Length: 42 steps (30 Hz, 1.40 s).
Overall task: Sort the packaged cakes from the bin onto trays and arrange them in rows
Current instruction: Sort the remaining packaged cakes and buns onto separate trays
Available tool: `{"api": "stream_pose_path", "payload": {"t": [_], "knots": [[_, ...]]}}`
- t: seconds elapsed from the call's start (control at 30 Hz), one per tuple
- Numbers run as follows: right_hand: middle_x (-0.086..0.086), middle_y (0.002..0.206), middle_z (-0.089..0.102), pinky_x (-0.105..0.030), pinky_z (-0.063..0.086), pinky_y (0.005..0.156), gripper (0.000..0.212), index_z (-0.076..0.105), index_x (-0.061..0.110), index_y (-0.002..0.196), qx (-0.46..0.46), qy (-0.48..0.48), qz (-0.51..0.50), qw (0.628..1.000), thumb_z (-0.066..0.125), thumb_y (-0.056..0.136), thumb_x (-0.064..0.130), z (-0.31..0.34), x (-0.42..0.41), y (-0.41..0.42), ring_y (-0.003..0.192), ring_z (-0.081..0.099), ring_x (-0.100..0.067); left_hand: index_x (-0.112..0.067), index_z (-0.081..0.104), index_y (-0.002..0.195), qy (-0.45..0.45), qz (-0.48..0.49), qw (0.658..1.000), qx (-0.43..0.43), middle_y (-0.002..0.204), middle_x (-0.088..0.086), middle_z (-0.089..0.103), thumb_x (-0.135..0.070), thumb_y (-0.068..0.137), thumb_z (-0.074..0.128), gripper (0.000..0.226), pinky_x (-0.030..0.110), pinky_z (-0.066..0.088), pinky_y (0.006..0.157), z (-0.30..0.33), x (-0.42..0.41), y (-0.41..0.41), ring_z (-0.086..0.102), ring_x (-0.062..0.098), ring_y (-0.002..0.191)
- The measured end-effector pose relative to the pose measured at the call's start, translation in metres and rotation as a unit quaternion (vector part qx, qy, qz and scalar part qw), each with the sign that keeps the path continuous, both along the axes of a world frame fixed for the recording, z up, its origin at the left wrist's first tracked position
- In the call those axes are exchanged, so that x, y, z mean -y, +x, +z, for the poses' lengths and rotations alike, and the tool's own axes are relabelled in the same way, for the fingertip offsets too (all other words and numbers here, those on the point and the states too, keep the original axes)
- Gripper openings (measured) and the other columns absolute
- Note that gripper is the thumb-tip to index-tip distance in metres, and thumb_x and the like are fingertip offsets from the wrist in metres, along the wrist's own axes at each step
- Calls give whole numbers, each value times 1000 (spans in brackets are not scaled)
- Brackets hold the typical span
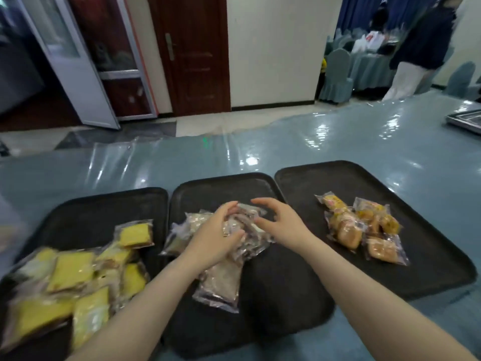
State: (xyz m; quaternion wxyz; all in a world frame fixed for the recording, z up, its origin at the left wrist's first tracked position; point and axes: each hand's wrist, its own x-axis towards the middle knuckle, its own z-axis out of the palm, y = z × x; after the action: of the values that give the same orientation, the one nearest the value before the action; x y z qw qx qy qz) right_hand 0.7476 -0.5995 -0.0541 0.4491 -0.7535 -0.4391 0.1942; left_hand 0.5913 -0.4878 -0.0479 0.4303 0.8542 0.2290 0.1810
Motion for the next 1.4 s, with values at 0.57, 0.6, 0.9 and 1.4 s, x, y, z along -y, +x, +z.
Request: {"api": "stream_pose_path", "payload": {"t": [0.57, 0.6, 0.9, 1.4], "knots": [[19, 109, 66, -17, 49, 90, 42, 54, 47, 110, -10, 82, 209, 974, 73, 83, 22, 88, -186, -291, 103, 60, 6, -49, 50, 110, 36, 173, 977, 120, 110, -15, 62, -7, 86, 61, 50, 31, 50, 88, 85, -140, -318, 60, 1, 98], [17, 110, 66, -17, 49, 89, 42, 54, 47, 110, -13, 86, 226, 970, 72, 83, 21, 88, -198, -301, 103, 60, 5, -48, 51, 110, 39, 185, 974, 123, 109, -15, 62, -6, 86, 61, 49, 32, 50, 89, 86, -148, -330, 61, 2, 98], [6, 107, 67, -25, 53, 86, 39, 60, 27, 114, -54, 116, 305, 944, 68, 84, 4, 95, -290, -408, 98, 63, -5, -31, 62, 108, 86, 273, 953, 100, 102, -10, 69, -15, 83, 65, 30, 18, 48, 85, 105, -222, -478, 64, 3, 94], [8, 127, 56, -25, 46, 94, 56, 46, 28, 136, 199, -99, 340, 914, 69, 85, 31, 92, -418, -597, 110, 54, -6, -30, 61, 112, 219, 248, 936, -121, 107, -18, 61, -19, 87, 62, 27, 3, 32, 77, 88, -385, -705, 52, -9, 90]]}}
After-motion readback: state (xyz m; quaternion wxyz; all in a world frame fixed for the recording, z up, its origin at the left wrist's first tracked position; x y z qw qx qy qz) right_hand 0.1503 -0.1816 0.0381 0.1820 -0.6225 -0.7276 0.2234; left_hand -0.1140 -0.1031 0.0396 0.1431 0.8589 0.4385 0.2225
